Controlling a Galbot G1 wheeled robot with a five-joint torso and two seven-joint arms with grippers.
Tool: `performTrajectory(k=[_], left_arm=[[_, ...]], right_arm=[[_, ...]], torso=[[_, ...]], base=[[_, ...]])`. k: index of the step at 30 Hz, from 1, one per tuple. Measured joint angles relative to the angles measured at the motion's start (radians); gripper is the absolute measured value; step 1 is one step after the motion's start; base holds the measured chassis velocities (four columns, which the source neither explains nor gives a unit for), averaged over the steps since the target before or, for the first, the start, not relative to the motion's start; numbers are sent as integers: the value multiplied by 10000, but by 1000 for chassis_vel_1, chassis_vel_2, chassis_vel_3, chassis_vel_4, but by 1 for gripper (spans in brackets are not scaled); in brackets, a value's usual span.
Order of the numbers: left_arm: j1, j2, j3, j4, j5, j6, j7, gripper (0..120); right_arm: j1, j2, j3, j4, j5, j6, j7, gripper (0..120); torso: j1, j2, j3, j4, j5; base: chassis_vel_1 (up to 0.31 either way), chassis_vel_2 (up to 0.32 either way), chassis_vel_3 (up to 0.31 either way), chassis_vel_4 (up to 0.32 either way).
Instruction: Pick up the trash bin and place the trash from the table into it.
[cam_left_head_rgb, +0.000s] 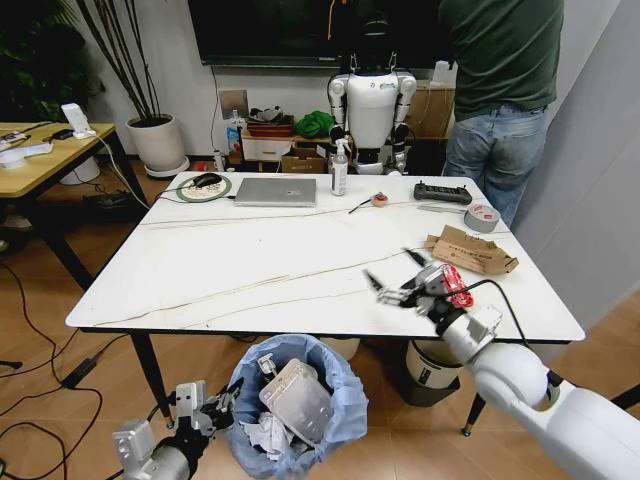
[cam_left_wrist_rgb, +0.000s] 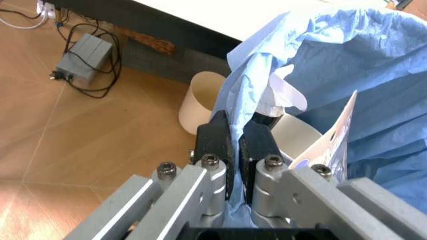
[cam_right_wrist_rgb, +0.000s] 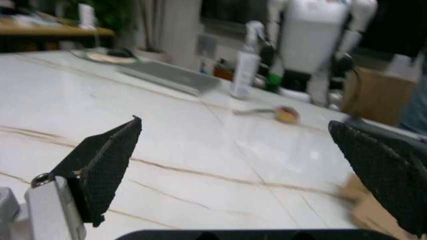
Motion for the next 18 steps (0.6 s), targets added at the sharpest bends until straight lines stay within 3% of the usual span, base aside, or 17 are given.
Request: performTrajectory(k=[5,18], left_arm=[[93,-12,-63,-89,65,-18,1,0],[118,-44,-75,-119,91,-29,3,0]], right_arm=[[-66,-29,508,-1035,558,-951,-146,100],[-118,-375,933,-1431,1732,-2375,-606,100]], torso=[[0,0,0,0,-1],[0,0,0,0,-2]], base=[[0,0,0,0],[0,0,0,0]])
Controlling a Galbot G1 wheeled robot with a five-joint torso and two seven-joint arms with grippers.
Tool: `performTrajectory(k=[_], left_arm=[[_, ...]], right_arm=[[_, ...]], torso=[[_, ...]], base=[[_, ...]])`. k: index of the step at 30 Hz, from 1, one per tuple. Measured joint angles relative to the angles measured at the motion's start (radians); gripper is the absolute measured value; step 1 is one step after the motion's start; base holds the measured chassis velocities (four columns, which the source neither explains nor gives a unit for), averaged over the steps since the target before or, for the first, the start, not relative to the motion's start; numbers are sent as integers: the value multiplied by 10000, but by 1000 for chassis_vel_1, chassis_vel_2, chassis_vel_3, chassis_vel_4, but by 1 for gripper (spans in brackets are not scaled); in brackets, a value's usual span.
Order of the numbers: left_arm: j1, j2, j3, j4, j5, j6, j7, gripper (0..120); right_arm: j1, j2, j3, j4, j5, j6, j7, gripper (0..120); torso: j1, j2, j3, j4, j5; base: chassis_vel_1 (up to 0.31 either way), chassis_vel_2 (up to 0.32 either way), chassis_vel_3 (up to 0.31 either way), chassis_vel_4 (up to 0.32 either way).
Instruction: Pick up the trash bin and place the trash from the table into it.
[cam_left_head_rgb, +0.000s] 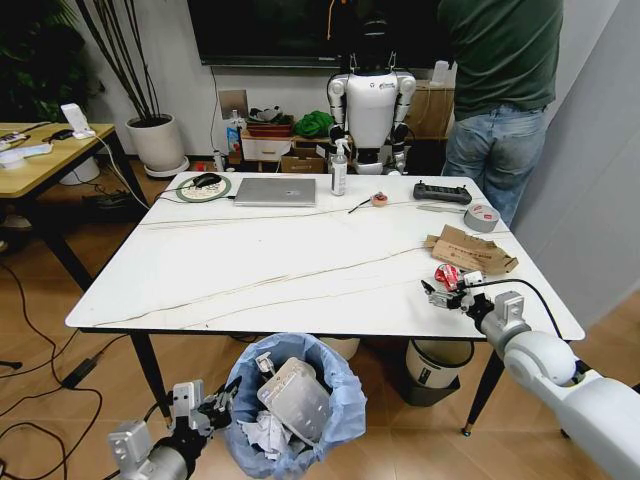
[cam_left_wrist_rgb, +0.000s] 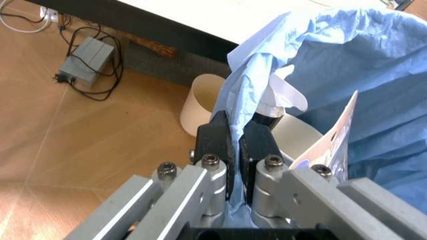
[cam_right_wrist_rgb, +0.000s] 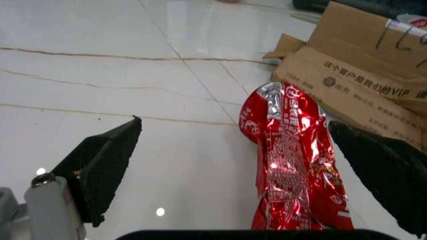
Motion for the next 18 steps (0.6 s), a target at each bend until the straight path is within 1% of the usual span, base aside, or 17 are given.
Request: performTrajectory(k=[3,8,10,11,12,13,14,15,17,18], left_arm=[[2,-19,0,8,3,-6,2,0],[-8,-30,6,29,6,-10,4,0],[-17,-33,25,41,5,-10,5,0],[-17,-33,25,41,5,-10,5,0],[-27,-34,26,49,6,-11,5,0],[-36,-34,26,58,4,-11,5,0],[-38,-34,27,60,3,-11,5,0],[-46,-33,29,72,-4,-11,5,0],[-56,-32,32,79,-9,-11,5,0],[-56,-32,32,79,-9,-11,5,0]], right_arm=[[119,-43,-3,-272,391,-172,-166,100],[240,-50,-42,-569,529,-181,-335,100],[320,-29,-66,-793,606,-181,-404,94],[320,-29,-66,-793,606,-181,-404,94],[340,-29,-68,-866,622,-175,-440,90],[351,-33,-68,-928,628,-160,-478,84],[352,-35,-69,-936,628,-158,-482,84],[353,-52,-69,-981,627,-130,-518,75],[354,-52,-69,-1008,611,-102,-534,69],[354,-52,-69,-1008,611,-102,-534,69]], torso=[[0,0,0,0,1],[0,0,0,0,2],[0,0,0,0,1],[0,0,0,0,1],[0,0,0,0,1],[0,0,0,0,1],[0,0,0,0,1],[0,0,0,0,0],[0,0,0,0,0],[0,0,0,0,0]], base=[[0,0,0,0],[0,0,0,0],[0,0,0,0],[0,0,0,0],[0,0,0,0],[0,0,0,0],[0,0,0,0],[0,0,0,0],[0,0,0,0],[0,0,0,0]])
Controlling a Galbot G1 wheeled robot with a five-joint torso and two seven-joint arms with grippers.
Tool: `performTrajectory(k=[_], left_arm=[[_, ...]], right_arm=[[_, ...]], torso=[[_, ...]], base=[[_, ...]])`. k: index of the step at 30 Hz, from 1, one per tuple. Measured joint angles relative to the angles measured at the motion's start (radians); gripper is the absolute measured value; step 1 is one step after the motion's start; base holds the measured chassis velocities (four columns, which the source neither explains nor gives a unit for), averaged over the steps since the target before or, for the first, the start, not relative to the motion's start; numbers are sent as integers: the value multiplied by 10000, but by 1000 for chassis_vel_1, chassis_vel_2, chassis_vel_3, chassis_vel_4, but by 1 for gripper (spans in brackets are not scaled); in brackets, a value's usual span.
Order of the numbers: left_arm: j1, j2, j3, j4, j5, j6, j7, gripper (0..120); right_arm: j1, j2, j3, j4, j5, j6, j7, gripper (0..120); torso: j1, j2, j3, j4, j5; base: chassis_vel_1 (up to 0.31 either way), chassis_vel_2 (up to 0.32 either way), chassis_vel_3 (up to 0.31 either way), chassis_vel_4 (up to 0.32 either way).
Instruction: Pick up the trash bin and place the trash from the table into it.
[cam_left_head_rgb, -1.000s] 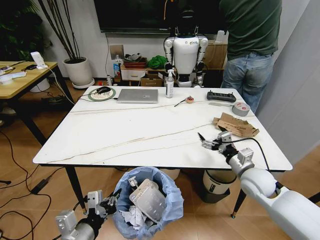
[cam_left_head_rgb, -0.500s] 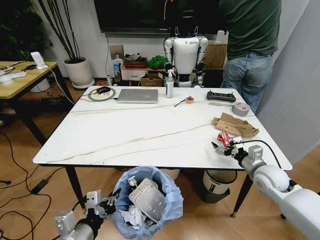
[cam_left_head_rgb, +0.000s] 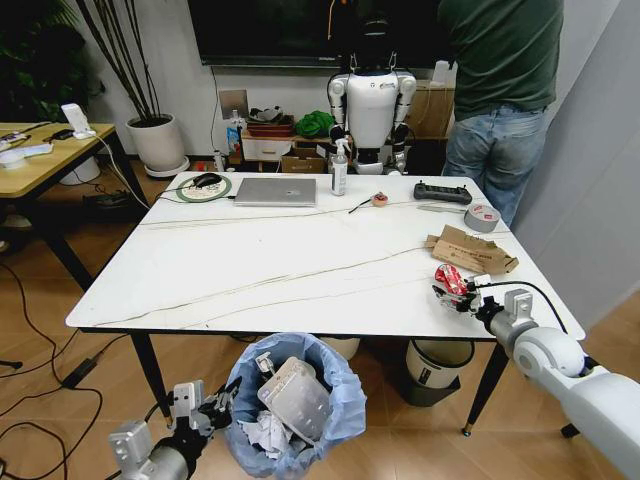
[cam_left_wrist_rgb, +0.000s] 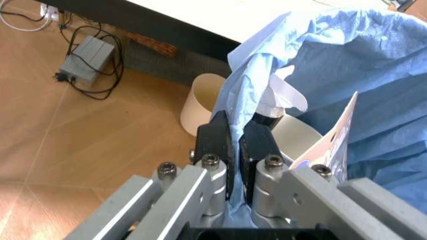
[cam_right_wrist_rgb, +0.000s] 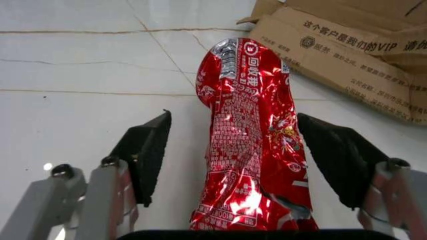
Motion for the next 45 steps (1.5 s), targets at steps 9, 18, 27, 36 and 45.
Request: performTrajectory(k=[9,18,27,36,45], left_arm=[[-10,-11,18,11,-7,0,0,0],[-31,-41,47,16,-7,0,0,0],[-50,-29,28,28,-44,-2,-3,0],[-110,-11,121,92,-134,2,-66,0],[-111,-16,183,57,-203,26,-80,0]], right_arm=[[-7,-52,-35,147,-62,93,-51,34],[1,-72,-116,154,-150,152,-82,16],[50,-40,-215,156,-235,214,-124,16],[-233,-867,-150,2542,-64,793,-891,16],[-324,-1486,-912,5122,293,2463,-2731,16]], torso=[[0,0,0,0,-1],[-1,3,-1,0,-3],[-1,3,-1,-1,1],[0,-1,1,-1,7],[-1,0,0,1,-1]], base=[[0,0,0,0],[0,0,0,0],[0,0,0,0],[0,0,0,0],[0,0,0,0]])
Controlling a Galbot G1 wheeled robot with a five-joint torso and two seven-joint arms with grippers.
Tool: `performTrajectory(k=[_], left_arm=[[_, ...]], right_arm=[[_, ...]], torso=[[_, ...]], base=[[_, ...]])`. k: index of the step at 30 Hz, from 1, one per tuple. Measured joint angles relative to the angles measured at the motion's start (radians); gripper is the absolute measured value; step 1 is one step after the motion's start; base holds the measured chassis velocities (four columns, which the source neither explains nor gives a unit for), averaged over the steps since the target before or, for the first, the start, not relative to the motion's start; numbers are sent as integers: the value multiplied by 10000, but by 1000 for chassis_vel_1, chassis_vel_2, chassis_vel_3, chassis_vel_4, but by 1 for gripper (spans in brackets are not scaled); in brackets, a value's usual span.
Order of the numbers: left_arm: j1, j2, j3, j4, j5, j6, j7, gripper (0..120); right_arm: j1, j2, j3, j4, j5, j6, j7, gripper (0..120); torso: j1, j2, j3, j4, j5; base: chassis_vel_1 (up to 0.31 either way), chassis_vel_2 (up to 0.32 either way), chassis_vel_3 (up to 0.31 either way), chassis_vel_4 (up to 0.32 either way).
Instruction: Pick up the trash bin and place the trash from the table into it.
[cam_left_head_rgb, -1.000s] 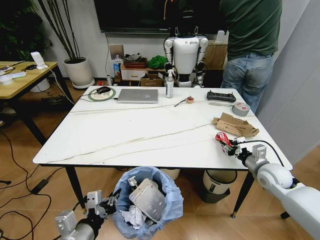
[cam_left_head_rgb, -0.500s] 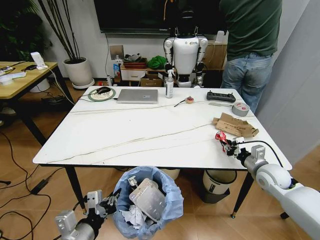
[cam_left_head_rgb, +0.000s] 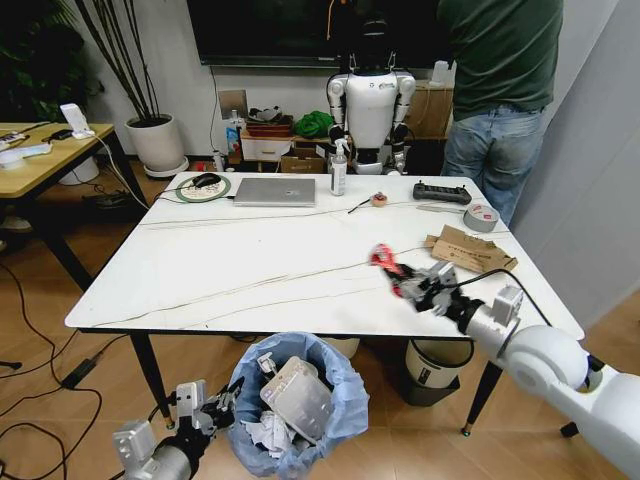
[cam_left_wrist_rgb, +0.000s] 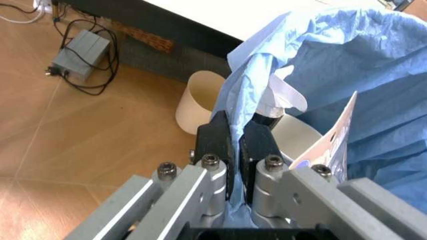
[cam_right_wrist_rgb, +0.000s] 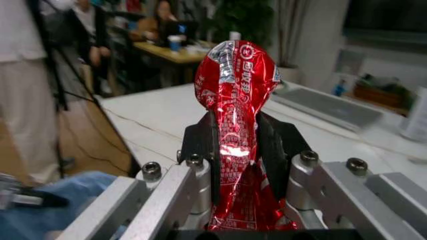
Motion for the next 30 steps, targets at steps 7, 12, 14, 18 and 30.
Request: performTrajectory(k=[7,12,14,18,30], left_arm=[[-55,-8,133,-29,1,34,4,0],[-107,9,308,28,-15,43,60,0],[-159,52,394,94,-41,43,97,0],[-373,171,584,267,-172,33,158,0],[-1328,633,1099,672,-787,-5,253,0]], right_arm=[[-22,-142,-702,744,-131,1201,-1458,16],[0,-85,-1242,625,-620,1702,-2046,16],[-1,0,-1421,529,-796,1820,-2116,16],[-82,135,-1572,270,-1155,2139,-2223,16],[-318,84,-1488,234,-1289,2320,-1763,16]], torso=[[0,1,0,-1,0],[0,0,0,-1,0],[0,0,0,-1,3],[0,0,0,0,1],[1,0,0,-1,-1]], base=[[0,0,0,0],[0,0,0,0],[0,0,0,0],[0,0,0,0],[0,0,0,0]])
